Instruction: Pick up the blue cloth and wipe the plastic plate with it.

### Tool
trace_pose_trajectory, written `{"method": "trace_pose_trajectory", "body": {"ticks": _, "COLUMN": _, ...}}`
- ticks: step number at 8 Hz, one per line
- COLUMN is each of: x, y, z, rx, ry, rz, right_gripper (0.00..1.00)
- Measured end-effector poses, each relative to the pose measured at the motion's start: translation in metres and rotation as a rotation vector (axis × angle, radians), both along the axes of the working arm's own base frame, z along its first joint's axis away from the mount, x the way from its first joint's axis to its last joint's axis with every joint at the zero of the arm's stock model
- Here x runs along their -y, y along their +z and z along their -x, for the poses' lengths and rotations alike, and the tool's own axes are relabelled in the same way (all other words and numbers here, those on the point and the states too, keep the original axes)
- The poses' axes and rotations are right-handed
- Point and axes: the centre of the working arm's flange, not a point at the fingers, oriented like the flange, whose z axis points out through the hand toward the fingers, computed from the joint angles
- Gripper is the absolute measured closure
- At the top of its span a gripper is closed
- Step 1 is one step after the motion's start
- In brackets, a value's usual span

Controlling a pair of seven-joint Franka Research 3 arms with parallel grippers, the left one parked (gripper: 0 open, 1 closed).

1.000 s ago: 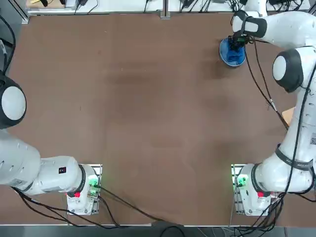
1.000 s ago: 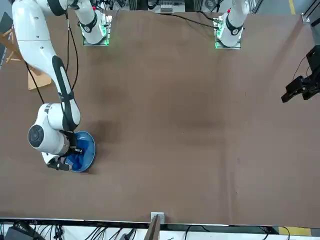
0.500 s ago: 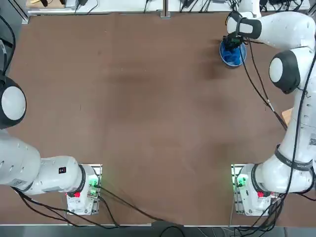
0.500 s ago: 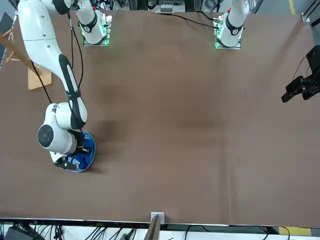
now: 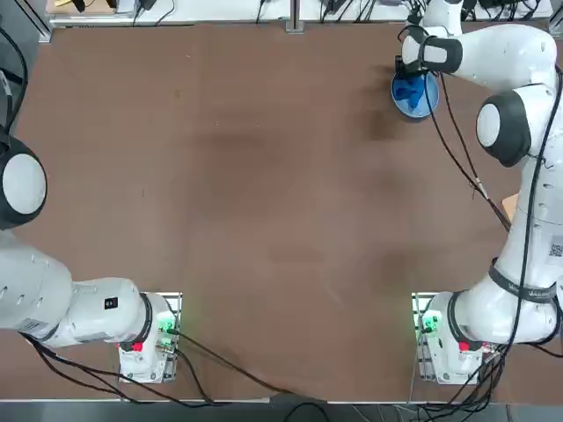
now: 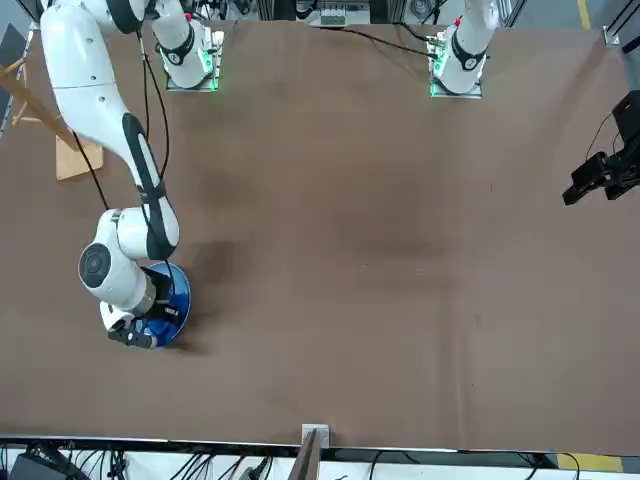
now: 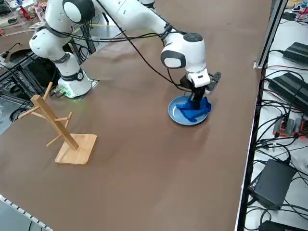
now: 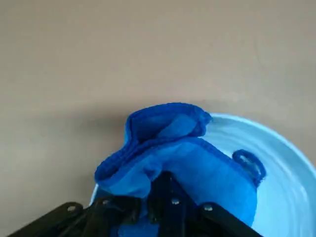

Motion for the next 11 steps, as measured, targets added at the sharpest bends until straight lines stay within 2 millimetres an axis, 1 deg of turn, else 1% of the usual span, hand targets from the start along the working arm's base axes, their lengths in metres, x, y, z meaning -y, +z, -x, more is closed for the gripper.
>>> {"method": "trace_pose_trajectory", "body": {"ticks": 1, "x": 0.008, "y": 0.0, "z": -0.001, "rx": 0.006, "ry": 0.005, "rz": 0.003, "right_gripper": 0.9}}
{"method": "trace_pose_trajectory", "body": {"ticks": 4, "x": 0.053, "y": 0.0, "z": -0.002, "rx": 0.007, "ry": 0.04, "rz": 0.019, "right_gripper": 0.9}}
{"method": "trace_pose_trajectory", "body": {"ticks": 5, "x": 0.064, "y": -0.001, "z": -0.002, "rx": 0.004, "ry": 0.047, "rz": 0.022, "right_gripper": 0.9}}
{"method": "trace_pose_trajectory", "body": {"ticks": 6, "x": 0.068, "y": -0.002, "z": -0.001, "rx": -0.002, "ry": 0.054, "rz": 0.022, "right_gripper": 0.9}}
{"method": "trace_pose_trajectory", "body": {"ticks": 8, "x": 0.068, "y": -0.001, "z": 0.002, "rx": -0.041, "ry": 0.056, "rz": 0.02, "right_gripper": 0.9}}
{"method": "trace_pose_trajectory", "body": {"ticks": 10, "x": 0.062, "y": -0.001, "z": 0.011, "rx": -0.144, "ry": 0.058, "rz": 0.012, "right_gripper": 0.9}}
{"method": "trace_pose_trajectory", "body": {"ticks": 11, "x": 0.055, "y": -0.001, "z": 0.015, "rx": -0.183, "ry": 0.053, "rz": 0.009, "right_gripper": 0.9}}
